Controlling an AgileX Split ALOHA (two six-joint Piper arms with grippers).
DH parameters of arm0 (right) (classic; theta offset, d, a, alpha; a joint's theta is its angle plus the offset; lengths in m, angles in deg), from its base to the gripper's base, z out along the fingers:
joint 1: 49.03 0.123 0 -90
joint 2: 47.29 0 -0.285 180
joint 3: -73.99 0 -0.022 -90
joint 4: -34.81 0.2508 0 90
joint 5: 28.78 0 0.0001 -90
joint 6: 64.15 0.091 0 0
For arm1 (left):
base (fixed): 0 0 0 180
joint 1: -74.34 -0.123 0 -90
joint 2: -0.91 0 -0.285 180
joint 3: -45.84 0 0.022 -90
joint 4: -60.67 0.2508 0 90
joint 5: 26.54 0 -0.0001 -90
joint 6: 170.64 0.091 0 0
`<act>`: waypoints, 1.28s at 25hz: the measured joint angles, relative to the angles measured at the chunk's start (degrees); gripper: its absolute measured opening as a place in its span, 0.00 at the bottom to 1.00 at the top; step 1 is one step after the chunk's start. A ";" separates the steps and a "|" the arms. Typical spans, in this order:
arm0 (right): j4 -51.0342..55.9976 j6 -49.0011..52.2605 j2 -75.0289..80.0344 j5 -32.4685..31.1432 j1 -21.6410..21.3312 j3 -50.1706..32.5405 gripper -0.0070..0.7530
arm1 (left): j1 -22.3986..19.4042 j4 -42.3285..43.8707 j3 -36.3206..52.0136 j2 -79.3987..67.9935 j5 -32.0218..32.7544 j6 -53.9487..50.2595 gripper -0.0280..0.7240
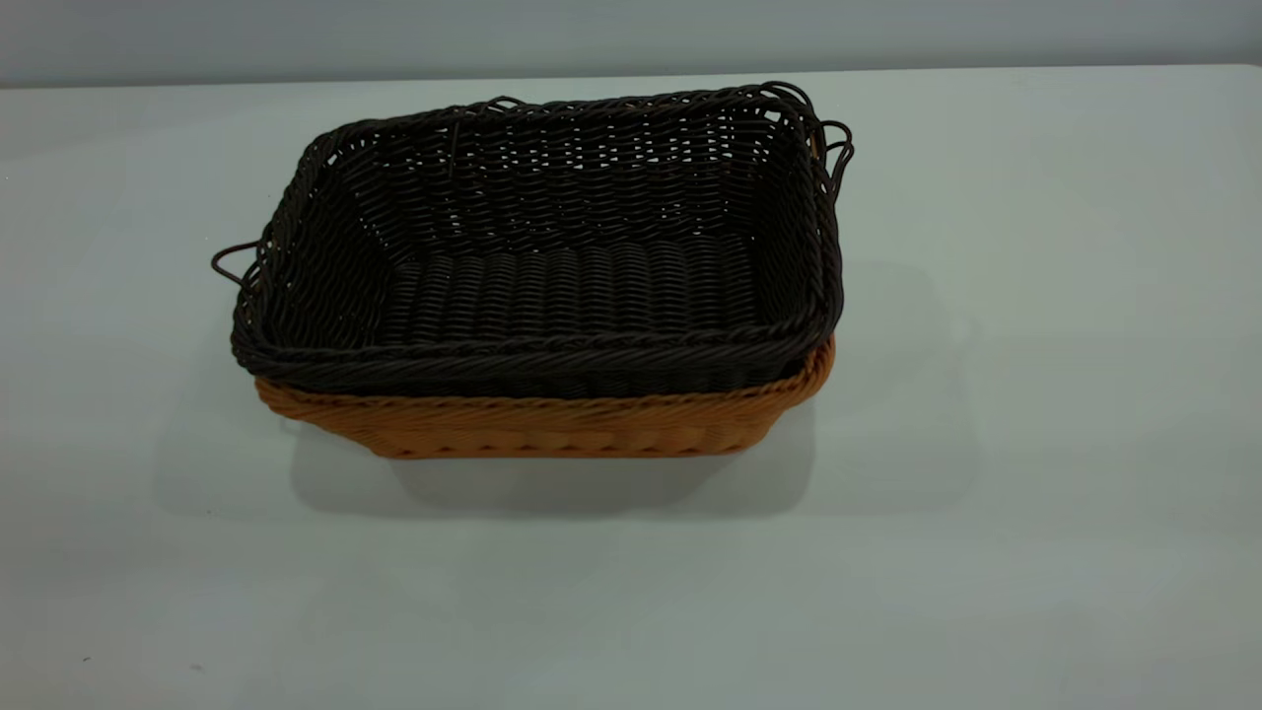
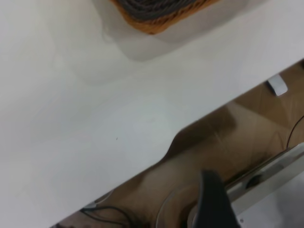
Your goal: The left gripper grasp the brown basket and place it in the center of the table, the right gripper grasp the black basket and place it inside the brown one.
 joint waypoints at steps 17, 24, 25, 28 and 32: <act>0.67 0.00 -8.72 -0.44 -14.48 0.00 0.72 | -19.01 -0.01 0.00 8.93 2.05 -0.13 0.60; 0.67 0.00 -8.72 -0.44 -14.54 0.00 0.72 | -25.16 -0.01 0.00 18.83 3.45 -0.13 0.60; 0.67 0.00 -8.72 -0.44 -14.54 0.00 0.72 | -25.16 -0.06 0.00 18.87 3.58 -0.13 0.60; 0.67 0.00 -8.72 -0.44 -14.65 0.00 0.72 | -25.16 -0.06 0.00 18.87 3.70 -0.13 0.60; 0.67 0.00 -8.72 -0.44 -14.76 0.00 0.72 | -25.16 -0.06 0.00 18.87 3.70 -0.13 0.60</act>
